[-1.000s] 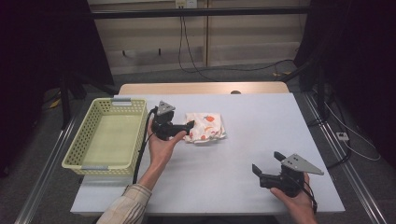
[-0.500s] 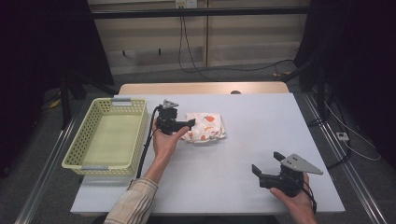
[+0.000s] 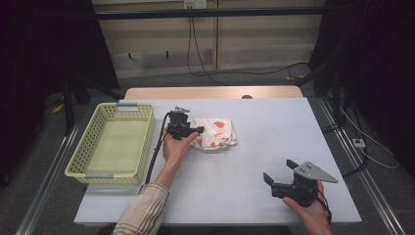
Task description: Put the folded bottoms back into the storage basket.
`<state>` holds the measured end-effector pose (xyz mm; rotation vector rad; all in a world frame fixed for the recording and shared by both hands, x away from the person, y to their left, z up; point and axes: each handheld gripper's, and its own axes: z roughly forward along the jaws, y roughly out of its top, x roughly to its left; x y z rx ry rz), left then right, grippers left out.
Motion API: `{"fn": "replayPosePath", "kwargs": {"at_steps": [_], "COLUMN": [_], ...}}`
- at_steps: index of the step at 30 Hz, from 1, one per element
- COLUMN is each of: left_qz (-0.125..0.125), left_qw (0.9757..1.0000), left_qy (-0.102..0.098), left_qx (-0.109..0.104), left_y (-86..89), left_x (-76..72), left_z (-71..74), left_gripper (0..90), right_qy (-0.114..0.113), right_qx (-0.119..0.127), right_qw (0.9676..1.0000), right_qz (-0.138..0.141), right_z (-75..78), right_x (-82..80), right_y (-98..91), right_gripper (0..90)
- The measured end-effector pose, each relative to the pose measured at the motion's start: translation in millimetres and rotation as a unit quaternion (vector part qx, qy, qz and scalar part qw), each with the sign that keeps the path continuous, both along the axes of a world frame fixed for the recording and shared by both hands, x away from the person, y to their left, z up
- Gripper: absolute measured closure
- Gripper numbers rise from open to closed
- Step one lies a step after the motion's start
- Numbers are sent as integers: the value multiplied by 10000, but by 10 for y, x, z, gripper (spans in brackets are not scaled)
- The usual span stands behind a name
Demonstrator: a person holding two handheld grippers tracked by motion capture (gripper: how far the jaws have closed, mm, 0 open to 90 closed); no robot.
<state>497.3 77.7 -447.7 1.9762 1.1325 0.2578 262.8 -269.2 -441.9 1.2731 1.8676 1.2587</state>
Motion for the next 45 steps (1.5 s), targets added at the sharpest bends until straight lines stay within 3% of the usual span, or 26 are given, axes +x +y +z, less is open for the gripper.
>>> {"fn": "replayPosePath", "kwargs": {"at_steps": [6, 12, 19, 24, 25, 32, 37, 40, 42, 45], "left_qz": [-2, -6, 45, 19, 67, 29, -193, -169, -147, -140], "left_qw": [9999, 9996, 9992, 9993, 9990, 9989, 9983, 9983, 9984, 9985], "left_qy": [30, 192, 148, 231, 353, 360, 488, 437, 443, 381], "left_qx": [105, 228, 356, 276, 251, 291, 246, 350, 322, 377], "left_y": [-26, -59, -56, -28, -3, -32, -83, -110, -105, -133], "left_x": [52, 74, 67, 71, 70, 41, 3, -9, -1, -14], "left_z": [-48, -142, -144, -140, -124, -131, -118, -116, -122, -126], "left_gripper": [425, 475, 523, 510, 503, 478, 587, 619, 715, 752], "right_qy": [18, 75, 110, 105, 95, 112, 111, 123, 115, 125], "right_qx": [-40, -15, -39, -45, -50, -40, -58, -55, -62, -52], "right_qw": [10000, 10000, 9999, 9999, 9999, 9999, 9999, 9999, 9999, 9999], "right_qz": [18, 34, 68, 68, 77, 91, 85, 82, 81, 71], "right_z": [-4, -13, -17, -15, -14, -16, -13, -15, -14, -16], "right_x": [1, 10, 9, 7, 5, 7, 2, 5, 4, 6], "right_y": [3, 6, 15, 10, 11, 11, 13, 12, 12, 15], "right_gripper": [53, 54, 55, 55, 55, 55, 56, 56, 56, 56]}}
